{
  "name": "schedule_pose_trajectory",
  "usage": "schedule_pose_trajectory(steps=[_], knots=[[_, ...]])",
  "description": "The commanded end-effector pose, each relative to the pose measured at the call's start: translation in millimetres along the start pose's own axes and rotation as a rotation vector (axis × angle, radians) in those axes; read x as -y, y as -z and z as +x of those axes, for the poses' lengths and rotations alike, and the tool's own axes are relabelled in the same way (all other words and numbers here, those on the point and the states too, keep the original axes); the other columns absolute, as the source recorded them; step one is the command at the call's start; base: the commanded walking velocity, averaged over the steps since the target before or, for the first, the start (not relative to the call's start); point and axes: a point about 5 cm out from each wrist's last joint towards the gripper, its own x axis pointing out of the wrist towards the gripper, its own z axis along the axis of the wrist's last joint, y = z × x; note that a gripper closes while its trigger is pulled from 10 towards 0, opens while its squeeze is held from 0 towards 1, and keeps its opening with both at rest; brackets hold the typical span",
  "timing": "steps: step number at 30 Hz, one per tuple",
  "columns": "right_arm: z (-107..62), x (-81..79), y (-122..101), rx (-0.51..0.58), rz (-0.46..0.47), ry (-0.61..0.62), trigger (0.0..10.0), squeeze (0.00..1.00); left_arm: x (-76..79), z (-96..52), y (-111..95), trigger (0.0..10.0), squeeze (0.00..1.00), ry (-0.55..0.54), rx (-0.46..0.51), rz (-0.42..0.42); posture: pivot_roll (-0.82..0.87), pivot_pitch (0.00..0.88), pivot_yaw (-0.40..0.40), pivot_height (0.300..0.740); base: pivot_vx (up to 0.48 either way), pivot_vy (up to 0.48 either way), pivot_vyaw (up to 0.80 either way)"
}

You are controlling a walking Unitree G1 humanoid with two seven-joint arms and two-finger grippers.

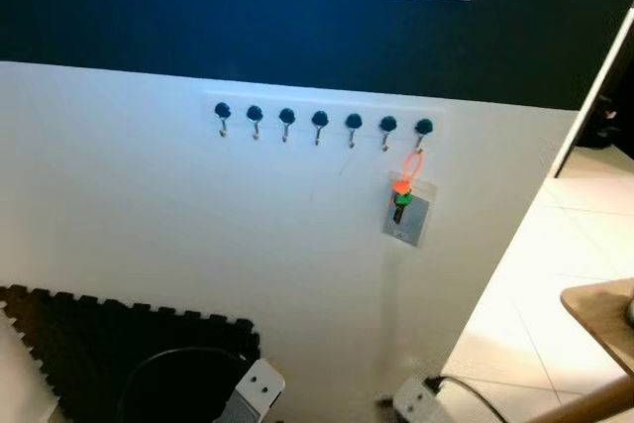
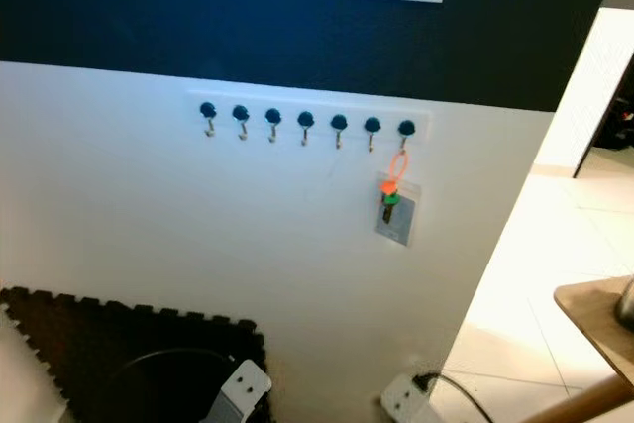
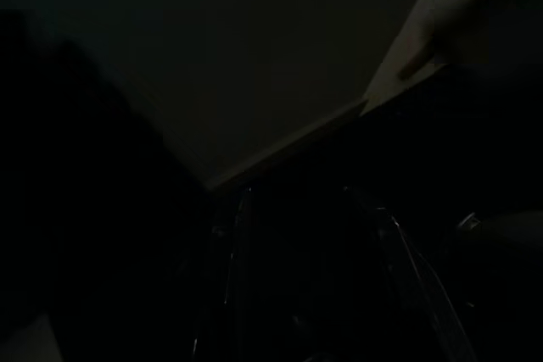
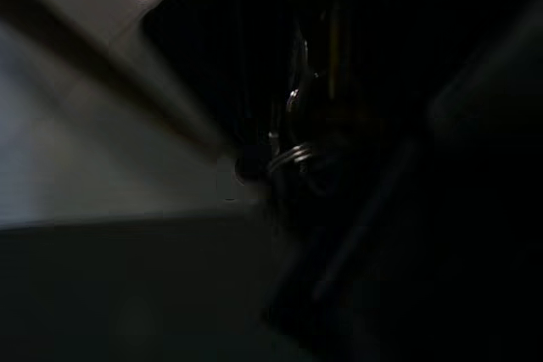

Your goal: Hang keys on a hook

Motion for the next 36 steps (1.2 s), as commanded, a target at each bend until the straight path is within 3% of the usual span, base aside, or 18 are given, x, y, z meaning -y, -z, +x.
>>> schedule_pose_trajectory(steps=[1,5,7,8,9,10,14,15,16,18,20,21,22,25,27,30,35,36], knots=[[-6.1,-8.8,38,-0.178,-0.081,-0.098,10.0,0.0,3.7,-0.6,5,10.0,0.0,0.02,-0.021,-0.002,0.06,0.075,-0.052,0.74,0.0,0.0,0.0],[-15.6,-8.6,67,-0.269,-0.061,-0.096,10.0,0.0,4.1,-1.1,6,10.0,0.0,0.025,-0.024,0.002,0.06,0.078,-0.051,0.74,0.0,0.0,0.0],[-13.8,9.5,51,-0.086,0.297,0.121,10.0,0.0,3.6,-1.5,6,10.0,0.0,0.025,-0.026,0.006,0.05,0.078,-0.048,0.74,0.0,0.0,0.0],[-13.8,9.5,51,-0.086,0.297,0.121,10.0,0.0,3.6,-1.5,6,10.0,0.0,0.025,-0.026,0.006,0.05,0.078,-0.048,0.74,0.0,0.0,0.0],[-14.1,16.5,46,-0.021,0.426,0.196,10.0,0.0,3.6,-1.6,7,10.0,0.0,0.025,-0.026,0.007,0.05,0.078,-0.048,0.74,0.0,0.0,0.0],[-14.1,16.5,46,-0.021,0.426,0.196,10.0,0.0,3.6,-1.6,7,10.0,0.0,0.025,-0.026,0.007,0.05,0.078,-0.048,0.74,0.0,0.0,0.0],[-15.3,34.1,43,0.103,1.174,0.373,10.0,0.0,4.7,-0.1,6,10.0,0.0,0.039,-0.03,0.017,0.05,0.077,-0.044,0.74,0.0,0.0,0.0],[-15.3,34.1,43,0.103,1.174,0.373,10.0,0.0,4.7,-0.1,6,10.0,0.0,0.039,-0.03,0.017,0.05,0.077,-0.044,0.74,0.0,0.0,0.0],[-12.2,27.9,43,0.089,1.292,0.342,10.0,0.0,4.8,0.6,5,10.0,0.0,0.039,-0.03,0.02,0.05,0.077,-0.045,0.74,0.0,0.0,0.0],[-10.7,24.7,42,0.083,1.284,0.318,10.0,0.0,4.8,0.7,5,10.0,0.0,0.039,-0.029,0.023,0.05,0.077,-0.045,0.74,0.0,0.0,0.0],[-7.9,19.1,35,0.05,1.015,0.288,10.0,0.0,4.6,0.7,5,10.0,0.0,0.038,-0.03,0.027,0.05,0.077,-0.047,0.74,0.0,0.0,0.0],[-7.9,19.1,35,0.05,1.015,0.288,10.0,0.0,4.6,0.7,5,10.0,0.0,0.038,-0.03,0.027,0.05,0.077,-0.047,0.74,0.0,0.0,0.0],[-7.2,17.9,32,0.05,0.911,0.286,10.0,0.0,4.6,0.6,5,10.0,0.0,0.036,-0.03,0.028,0.05,0.077,-0.047,0.74,0.0,0.0,0.0],[-7.5,26.3,12,0.156,0.749,0.363,10.0,0.0,3.6,-0.5,6,10.0,0.0,0.019,-0.022,0.033,0.06,0.077,-0.045,0.74,0.0,0.0,0.0],[-8.4,29.6,5,0.196,0.722,0.383,10.0,0.0,3.2,-0.8,6,10.0,0.0,0.012,-0.017,0.03,0.06,0.077,-0.045,0.74,0.0,0.0,0.0],[-11.6,35.1,-27,0.322,0.428,0.375,10.0,0.0,0.2,-1.5,6,10.0,0.0,-0.014,-0.008,0.043,0.05,0.077,-0.042,0.74,0.0,0.0,0.0],[-12.4,34.6,-35,0.347,0.346,0.36,10.0,0.0,0.0,-1.4,6,10.0,0.0,-0.015,-0.008,0.045,0.05,0.075,-0.042,0.74,0.0,0.0,0.0],[-14.3,35.9,-44,0.379,0.251,0.363,10.0,0.0,-0.5,-1.5,5,10.0,0.0,-0.021,-0.001,0.04,0.05,0.075,-0.042,0.74,0.0,0.0,0.0]])
